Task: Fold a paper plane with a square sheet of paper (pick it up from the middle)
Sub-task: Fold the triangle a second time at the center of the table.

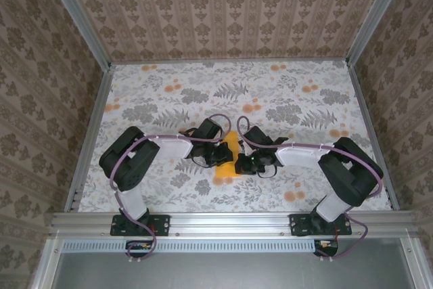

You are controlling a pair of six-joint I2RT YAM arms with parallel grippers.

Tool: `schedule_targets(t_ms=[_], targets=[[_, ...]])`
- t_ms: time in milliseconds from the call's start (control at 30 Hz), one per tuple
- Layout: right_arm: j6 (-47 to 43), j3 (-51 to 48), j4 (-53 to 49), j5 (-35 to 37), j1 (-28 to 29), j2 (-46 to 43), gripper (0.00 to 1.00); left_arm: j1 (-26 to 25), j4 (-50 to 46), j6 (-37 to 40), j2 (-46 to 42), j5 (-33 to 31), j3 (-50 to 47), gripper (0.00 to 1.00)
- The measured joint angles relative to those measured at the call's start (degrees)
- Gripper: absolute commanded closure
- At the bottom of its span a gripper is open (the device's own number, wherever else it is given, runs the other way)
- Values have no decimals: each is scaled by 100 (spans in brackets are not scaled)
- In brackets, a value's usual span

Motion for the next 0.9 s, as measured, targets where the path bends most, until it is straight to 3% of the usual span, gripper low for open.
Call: schedule_targets(t_ms=[267, 600, 900], targets=[[0, -337, 269, 17, -13, -138, 92, 0, -7, 0, 0, -9, 0, 88], [4, -516, -92, -2, -28, -975, 92, 0, -4, 0, 0, -11, 0, 88], [140, -122, 306, -4, -31, -304, 95, 0, -4, 0, 0, -9, 0, 88]])
